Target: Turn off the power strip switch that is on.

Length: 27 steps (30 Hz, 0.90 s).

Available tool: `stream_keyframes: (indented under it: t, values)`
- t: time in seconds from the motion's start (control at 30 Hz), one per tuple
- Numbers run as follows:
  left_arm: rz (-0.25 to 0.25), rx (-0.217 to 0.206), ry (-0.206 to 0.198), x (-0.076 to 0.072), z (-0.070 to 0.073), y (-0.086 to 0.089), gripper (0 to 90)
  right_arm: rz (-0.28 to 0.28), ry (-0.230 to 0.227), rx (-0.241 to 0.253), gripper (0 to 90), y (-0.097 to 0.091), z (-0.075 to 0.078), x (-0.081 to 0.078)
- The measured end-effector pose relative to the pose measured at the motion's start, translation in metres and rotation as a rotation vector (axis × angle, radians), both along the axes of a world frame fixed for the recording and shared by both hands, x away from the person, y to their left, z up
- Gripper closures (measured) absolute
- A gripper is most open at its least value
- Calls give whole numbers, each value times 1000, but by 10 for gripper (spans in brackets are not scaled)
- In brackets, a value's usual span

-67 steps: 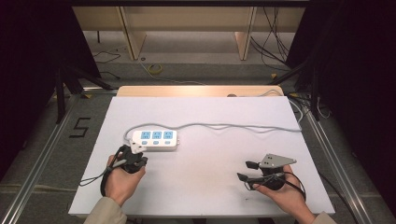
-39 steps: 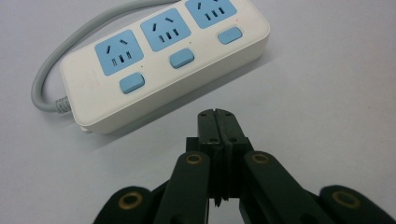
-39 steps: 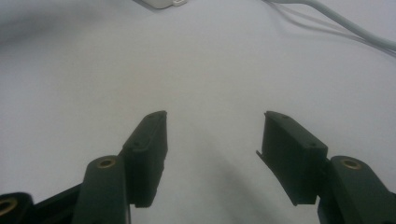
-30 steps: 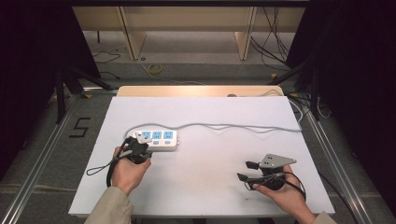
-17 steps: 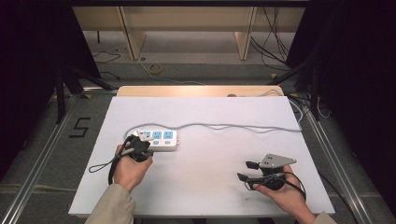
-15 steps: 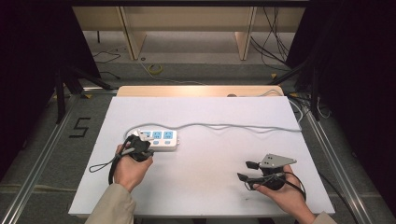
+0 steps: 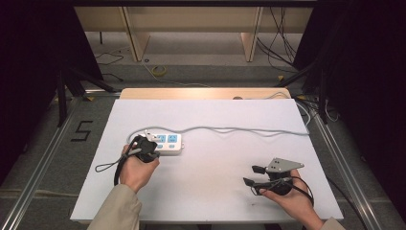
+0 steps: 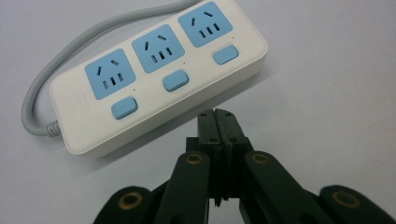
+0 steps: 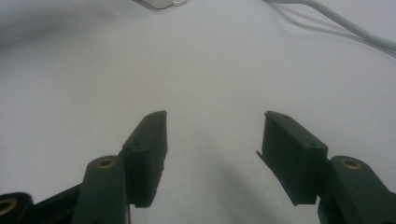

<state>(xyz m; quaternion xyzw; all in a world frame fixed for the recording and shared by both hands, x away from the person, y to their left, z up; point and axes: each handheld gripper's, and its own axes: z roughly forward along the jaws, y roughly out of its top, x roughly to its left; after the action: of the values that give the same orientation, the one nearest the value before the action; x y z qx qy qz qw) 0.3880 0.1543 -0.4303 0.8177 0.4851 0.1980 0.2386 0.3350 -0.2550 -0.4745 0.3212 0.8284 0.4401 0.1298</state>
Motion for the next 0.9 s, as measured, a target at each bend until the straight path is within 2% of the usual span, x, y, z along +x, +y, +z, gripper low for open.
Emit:
stream_keyframes:
  t: [0.43,0.7,0.8,0.9]
  values:
    - [-19,32,3,7,4,-4,899,0,-2,-2,414,-1,0,0]
    - [-19,30,12,10,4,-5,900,1,1,-2,413,0,0,0]
    - [-20,10,18,12,4,-4,900,0,1,-2,413,0,0,0]
    - [-26,22,20,13,6,-5,899,0,-1,-3,413,-1,0,0]
